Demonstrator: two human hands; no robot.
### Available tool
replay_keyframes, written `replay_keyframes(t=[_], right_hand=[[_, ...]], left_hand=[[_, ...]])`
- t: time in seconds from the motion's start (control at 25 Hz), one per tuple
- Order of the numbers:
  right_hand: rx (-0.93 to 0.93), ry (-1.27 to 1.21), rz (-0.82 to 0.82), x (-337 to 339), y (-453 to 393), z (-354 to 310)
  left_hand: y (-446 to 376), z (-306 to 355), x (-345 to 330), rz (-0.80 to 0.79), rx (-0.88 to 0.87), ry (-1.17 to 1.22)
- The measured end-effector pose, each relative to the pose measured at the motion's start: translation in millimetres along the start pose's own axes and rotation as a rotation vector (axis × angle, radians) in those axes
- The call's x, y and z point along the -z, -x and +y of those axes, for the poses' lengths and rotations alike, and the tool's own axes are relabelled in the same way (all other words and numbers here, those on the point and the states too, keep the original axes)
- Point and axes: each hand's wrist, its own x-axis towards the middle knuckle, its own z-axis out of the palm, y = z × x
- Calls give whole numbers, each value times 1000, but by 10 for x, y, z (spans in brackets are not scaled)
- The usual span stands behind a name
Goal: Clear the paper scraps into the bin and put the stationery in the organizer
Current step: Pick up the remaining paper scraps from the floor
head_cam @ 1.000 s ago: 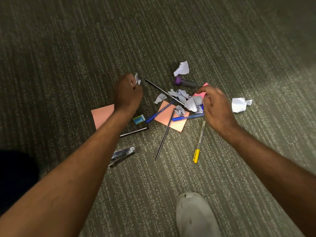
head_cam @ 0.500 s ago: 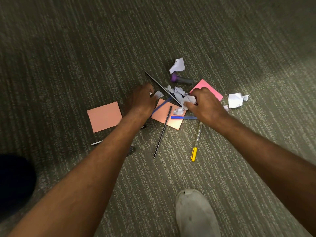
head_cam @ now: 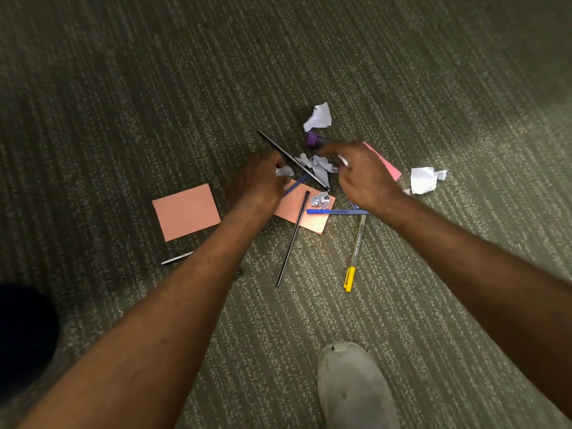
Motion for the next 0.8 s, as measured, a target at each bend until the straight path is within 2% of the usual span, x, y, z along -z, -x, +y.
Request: replay_keyframes(t=[0.2,0.44,0.6,0.68,0.8], right_hand=[[10,151,-168,-97,-98,-83],[4,216,-95,-66,-78,-32],[-15,149,-20,16,37,1],[-51,80,-8,70,112,67],[-57,7,-4,153,222,181]], left_hand=[[-62,96,-20,-13,35,-40],[-143,154,76,95,23,219],[-432,415,117,150,-118,118],[-614,518,88,130,-185,64],[-832,630,1,73,-184,16]])
